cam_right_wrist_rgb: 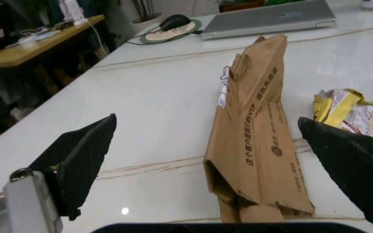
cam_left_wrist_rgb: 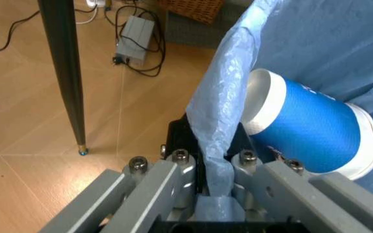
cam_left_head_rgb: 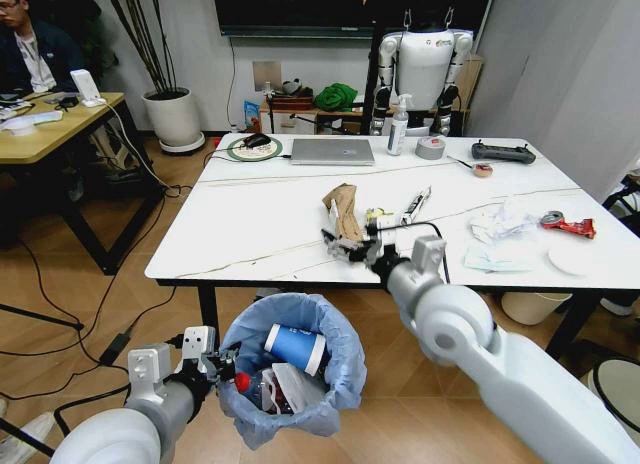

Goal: Pick up the trash bin and place the trash from the table into it.

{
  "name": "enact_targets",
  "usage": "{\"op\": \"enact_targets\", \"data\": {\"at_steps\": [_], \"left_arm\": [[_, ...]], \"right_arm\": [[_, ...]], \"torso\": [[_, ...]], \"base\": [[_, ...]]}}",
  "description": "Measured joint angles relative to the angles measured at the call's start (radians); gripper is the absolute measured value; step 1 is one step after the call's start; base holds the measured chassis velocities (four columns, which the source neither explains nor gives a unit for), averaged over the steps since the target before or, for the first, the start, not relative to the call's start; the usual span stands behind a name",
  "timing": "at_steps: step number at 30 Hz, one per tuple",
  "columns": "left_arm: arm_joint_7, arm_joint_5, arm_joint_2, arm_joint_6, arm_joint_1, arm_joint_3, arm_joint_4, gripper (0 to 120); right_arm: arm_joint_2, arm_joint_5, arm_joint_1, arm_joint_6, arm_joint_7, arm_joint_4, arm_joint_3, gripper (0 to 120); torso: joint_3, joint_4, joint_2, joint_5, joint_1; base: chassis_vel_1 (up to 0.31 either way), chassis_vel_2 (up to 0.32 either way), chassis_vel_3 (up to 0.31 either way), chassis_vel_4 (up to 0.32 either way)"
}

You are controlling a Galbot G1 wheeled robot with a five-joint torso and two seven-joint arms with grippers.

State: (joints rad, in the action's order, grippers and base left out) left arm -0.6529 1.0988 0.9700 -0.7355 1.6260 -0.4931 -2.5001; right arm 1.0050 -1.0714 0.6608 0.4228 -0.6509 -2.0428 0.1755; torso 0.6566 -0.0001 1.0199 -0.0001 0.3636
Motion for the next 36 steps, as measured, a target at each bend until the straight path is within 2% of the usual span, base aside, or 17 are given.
{"op": "enact_targets", "data": {"at_steps": [7,12,16,17,23,24,30,33,36], "left_arm": [[0.000,0.002,-0.001,0.000,0.001,-0.009,0.000,2],[0.000,0.004,0.001,0.000,0.004,-0.012,0.000,2],[-0.003,0.009,-0.002,0.000,0.005,-0.019,0.000,2],[-0.003,0.009,-0.002,0.000,0.005,-0.019,0.000,2],[-0.007,0.012,-0.003,0.000,0.005,-0.020,0.000,2],[-0.007,0.012,-0.003,0.000,0.005,-0.020,0.000,2],[-0.008,0.012,-0.004,0.000,0.002,-0.024,0.000,2],[-0.008,0.012,-0.004,0.000,-0.002,-0.025,0.000,2],[-0.008,0.012,-0.003,0.000,-0.002,-0.025,0.000,2]], "right_arm": [[0.100,0.001,-0.075,0.023,-0.082,0.116,0.081,100],[0.132,0.006,-0.090,0.035,-0.111,0.163,0.092,100],[0.133,0.004,-0.089,0.041,-0.124,0.182,0.095,86],[0.133,0.004,-0.089,0.041,-0.124,0.182,0.095,86],[0.122,0.029,-0.078,0.039,-0.116,0.200,0.086,61],[0.122,0.029,-0.078,0.039,-0.116,0.200,0.086,61],[0.118,0.042,-0.068,0.037,-0.106,0.204,0.064,34],[0.120,0.051,-0.064,0.035,-0.099,0.208,0.060,28],[0.108,0.068,-0.056,0.025,-0.081,0.192,0.051,14]], "torso": [[0.000,0.0002,0.000,-0.0001,0.000],[0.000,0.0000,0.000,-0.0001,0.000],[0.000,0.0000,0.000,-0.0001,0.000],[0.000,0.0000,0.000,-0.0001,0.000],[0.000,-0.0001,0.000,0.0001,0.000],[0.000,-0.0001,0.000,0.0001,0.000],[0.000,-0.0001,0.000,0.0001,0.000],[0.000,0.0000,0.000,0.0001,0.000],[0.000,-0.0001,0.000,0.0002,0.000]], "base": [[0.000,0.000,0.000,0.000],[0.000,0.000,0.000,0.000],[0.000,0.000,0.000,0.000],[0.000,0.000,0.000,0.000],[0.000,0.000,0.000,0.000],[0.000,0.000,0.000,0.000],[0.000,0.000,0.000,0.000],[0.000,0.000,0.000,0.000],[0.000,0.000,0.000,0.000]]}}
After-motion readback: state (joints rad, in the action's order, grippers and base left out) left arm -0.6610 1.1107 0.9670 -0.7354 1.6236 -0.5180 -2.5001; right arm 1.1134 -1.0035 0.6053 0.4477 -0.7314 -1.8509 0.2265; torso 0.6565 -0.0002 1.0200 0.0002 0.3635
